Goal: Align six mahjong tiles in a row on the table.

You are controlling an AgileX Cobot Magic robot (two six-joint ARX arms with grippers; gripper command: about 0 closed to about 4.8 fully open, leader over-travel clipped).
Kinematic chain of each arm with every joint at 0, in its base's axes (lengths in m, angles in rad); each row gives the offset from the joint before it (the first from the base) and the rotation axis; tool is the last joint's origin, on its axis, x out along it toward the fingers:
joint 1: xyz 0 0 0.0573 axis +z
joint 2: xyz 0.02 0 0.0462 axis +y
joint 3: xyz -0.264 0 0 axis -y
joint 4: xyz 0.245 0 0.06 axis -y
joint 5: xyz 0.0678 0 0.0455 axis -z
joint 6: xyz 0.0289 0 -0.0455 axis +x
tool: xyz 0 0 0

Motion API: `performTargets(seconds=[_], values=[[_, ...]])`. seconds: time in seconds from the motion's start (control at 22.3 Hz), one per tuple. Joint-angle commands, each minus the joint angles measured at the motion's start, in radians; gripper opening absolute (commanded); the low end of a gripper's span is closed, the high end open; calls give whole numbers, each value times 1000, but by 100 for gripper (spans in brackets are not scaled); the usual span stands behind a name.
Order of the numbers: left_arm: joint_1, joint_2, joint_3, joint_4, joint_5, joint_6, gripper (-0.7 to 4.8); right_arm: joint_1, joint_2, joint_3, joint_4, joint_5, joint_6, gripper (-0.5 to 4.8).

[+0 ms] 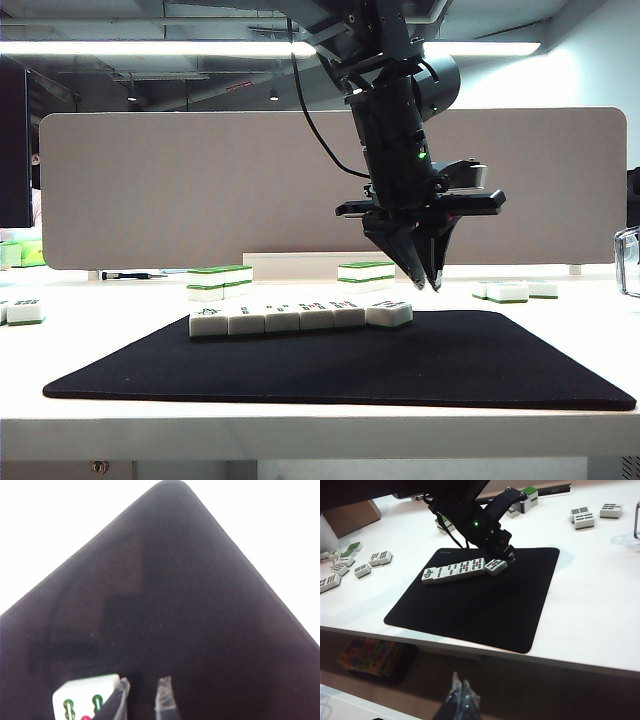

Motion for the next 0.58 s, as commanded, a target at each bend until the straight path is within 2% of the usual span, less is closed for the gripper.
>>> performTargets(seconds=[0.04, 0.58], values=[[-2, 11, 3, 10, 1, 7, 79, 0, -12, 3, 17, 2, -3, -1], [0, 27, 3, 20, -42, 7, 79, 0, -12, 3, 16, 2, -3, -1]])
